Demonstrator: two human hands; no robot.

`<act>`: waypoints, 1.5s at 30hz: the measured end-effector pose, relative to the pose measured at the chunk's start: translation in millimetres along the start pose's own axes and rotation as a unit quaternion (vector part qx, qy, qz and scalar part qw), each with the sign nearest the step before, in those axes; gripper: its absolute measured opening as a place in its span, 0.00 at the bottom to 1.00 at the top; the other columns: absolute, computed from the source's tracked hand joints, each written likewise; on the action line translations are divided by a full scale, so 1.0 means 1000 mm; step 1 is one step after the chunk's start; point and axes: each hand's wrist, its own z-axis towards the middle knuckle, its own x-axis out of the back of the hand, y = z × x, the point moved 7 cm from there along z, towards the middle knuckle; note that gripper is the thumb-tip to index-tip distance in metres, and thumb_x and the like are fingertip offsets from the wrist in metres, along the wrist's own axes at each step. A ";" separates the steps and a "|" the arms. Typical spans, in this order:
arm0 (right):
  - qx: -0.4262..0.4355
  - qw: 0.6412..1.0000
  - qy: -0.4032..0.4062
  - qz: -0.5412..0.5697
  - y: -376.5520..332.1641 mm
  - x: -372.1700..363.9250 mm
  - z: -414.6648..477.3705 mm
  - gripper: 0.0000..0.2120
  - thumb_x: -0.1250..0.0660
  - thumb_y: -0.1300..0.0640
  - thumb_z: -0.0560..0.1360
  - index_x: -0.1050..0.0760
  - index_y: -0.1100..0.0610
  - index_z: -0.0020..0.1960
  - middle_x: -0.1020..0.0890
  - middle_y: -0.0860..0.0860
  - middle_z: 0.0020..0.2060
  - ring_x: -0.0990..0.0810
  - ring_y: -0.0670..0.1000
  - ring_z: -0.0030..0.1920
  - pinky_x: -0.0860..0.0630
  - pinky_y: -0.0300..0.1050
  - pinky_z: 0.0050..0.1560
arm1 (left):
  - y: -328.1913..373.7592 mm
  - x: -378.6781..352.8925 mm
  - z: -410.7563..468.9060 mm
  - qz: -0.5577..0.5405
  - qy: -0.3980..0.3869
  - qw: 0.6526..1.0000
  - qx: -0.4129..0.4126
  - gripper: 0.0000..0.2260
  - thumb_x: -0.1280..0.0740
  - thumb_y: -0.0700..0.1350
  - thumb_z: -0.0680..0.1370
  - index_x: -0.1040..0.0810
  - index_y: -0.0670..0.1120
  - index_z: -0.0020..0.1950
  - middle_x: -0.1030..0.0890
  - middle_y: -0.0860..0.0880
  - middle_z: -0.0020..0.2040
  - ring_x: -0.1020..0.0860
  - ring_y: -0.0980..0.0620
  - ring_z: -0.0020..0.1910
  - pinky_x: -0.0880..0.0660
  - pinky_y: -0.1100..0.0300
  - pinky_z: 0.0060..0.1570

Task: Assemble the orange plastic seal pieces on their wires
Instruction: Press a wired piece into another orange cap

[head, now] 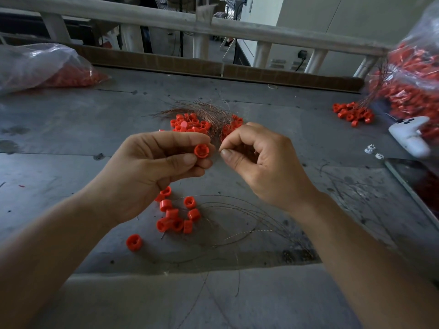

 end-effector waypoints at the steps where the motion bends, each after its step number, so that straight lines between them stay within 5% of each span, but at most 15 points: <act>1: -0.001 1.000 0.000 -0.002 0.001 0.000 0.000 0.03 0.34 0.62 0.71 0.24 0.59 0.39 0.28 0.43 0.32 0.31 0.42 0.32 0.33 0.31 0.35 | 0.000 0.000 0.000 -0.001 -0.001 1.000 0.000 0.13 0.31 0.41 0.60 0.15 0.47 0.44 0.15 0.47 0.41 0.17 0.54 0.39 0.22 0.66 0.39; 16: -0.005 1.000 -0.016 -0.004 -0.002 -0.002 -0.001 0.05 0.33 0.64 0.72 0.24 0.57 0.39 0.28 0.43 0.32 0.31 0.41 0.33 0.33 0.31 0.35 | 0.000 0.002 0.000 0.017 0.000 1.000 -0.011 0.13 0.31 0.42 0.61 0.15 0.48 0.44 0.15 0.47 0.41 0.17 0.55 0.39 0.22 0.66 0.39; 22: -0.059 0.994 -0.045 0.079 0.003 -0.004 -0.001 0.09 0.32 0.64 0.72 0.24 0.52 0.37 0.25 0.41 0.30 0.27 0.39 0.31 0.32 0.29 0.33 | 0.006 -0.003 -0.001 -0.003 -0.010 1.000 -0.028 0.12 0.31 0.41 0.62 0.15 0.47 0.43 0.15 0.48 0.41 0.18 0.55 0.38 0.22 0.66 0.38; 27: -0.107 0.980 -0.080 0.145 0.007 -0.014 -0.002 0.08 0.30 0.63 0.71 0.22 0.52 0.35 0.24 0.45 0.27 0.29 0.42 0.29 0.32 0.36 0.31 | 0.005 -0.011 -0.003 -0.026 -0.025 0.999 -0.026 0.12 0.32 0.39 0.61 0.15 0.46 0.41 0.16 0.47 0.39 0.18 0.54 0.36 0.22 0.66 0.36; 33: -0.102 0.976 -0.122 0.148 0.007 -0.026 -0.004 0.10 0.30 0.65 0.70 0.23 0.50 0.36 0.21 0.47 0.32 0.24 0.44 0.34 0.26 0.42 0.39 | 0.000 -0.012 -0.003 -0.037 -0.024 0.999 0.002 0.12 0.32 0.39 0.59 0.15 0.46 0.40 0.16 0.46 0.37 0.17 0.53 0.35 0.22 0.66 0.34; 36: -0.109 0.985 -0.095 0.093 0.019 -0.013 0.001 0.06 0.30 0.59 0.71 0.22 0.49 0.39 0.20 0.43 0.33 0.23 0.40 0.36 0.25 0.37 0.41 | 0.000 -0.012 -0.003 -0.044 -0.020 0.999 0.002 0.11 0.32 0.39 0.60 0.15 0.45 0.40 0.16 0.46 0.37 0.17 0.53 0.37 0.22 0.66 0.35; 40: -0.169 0.984 0.035 -0.048 0.064 0.028 0.008 0.06 0.32 0.57 0.73 0.23 0.48 0.38 0.22 0.40 0.31 0.25 0.38 0.34 0.29 0.32 0.39 | -0.001 -0.010 -0.003 -0.046 -0.013 0.999 0.007 0.11 0.31 0.39 0.60 0.15 0.44 0.40 0.16 0.46 0.38 0.17 0.53 0.38 0.22 0.65 0.36; 45: -0.240 0.958 0.017 -0.156 0.109 0.032 0.004 0.04 0.32 0.60 0.72 0.20 0.53 0.45 0.23 0.44 0.35 0.26 0.43 0.38 0.32 0.35 0.42 | -0.001 -0.008 -0.002 -0.051 -0.005 0.999 0.010 0.11 0.31 0.39 0.60 0.15 0.44 0.40 0.16 0.46 0.39 0.17 0.52 0.38 0.22 0.65 0.36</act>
